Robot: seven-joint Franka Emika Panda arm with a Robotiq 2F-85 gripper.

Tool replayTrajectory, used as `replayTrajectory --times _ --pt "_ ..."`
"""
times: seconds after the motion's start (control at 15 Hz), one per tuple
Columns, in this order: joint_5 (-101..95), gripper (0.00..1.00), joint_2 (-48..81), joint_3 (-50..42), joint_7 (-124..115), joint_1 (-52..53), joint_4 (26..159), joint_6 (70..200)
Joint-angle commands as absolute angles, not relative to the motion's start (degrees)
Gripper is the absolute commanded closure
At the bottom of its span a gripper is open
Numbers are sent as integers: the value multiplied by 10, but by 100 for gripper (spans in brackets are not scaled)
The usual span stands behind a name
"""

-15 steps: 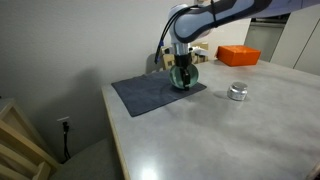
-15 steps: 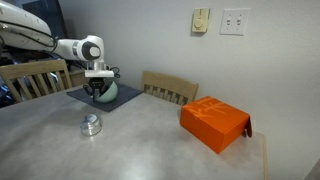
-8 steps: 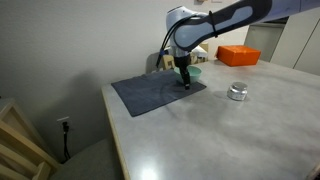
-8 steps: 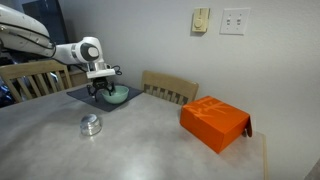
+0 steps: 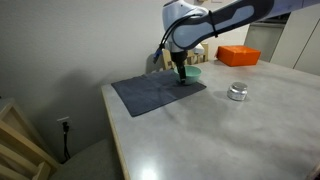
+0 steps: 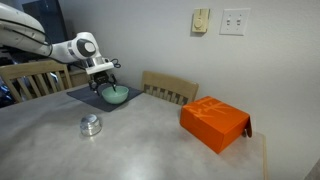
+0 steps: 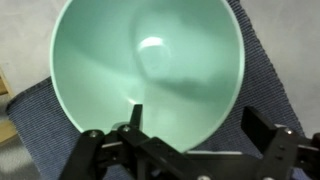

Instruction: Move the green bowl to the left side of the table, remove the silver lid from the top of the silver tin

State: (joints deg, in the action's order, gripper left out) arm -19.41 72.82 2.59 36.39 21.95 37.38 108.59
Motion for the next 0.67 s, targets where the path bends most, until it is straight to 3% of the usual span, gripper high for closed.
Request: replayTrajectory --times 0.0,0.4,0.6 --pt "-183 0 672 41 352 233 413 1066" --pt "-195 0 603 41 303 262 443 1079" --pt "-191 0 639 43 316 264 389 1076"
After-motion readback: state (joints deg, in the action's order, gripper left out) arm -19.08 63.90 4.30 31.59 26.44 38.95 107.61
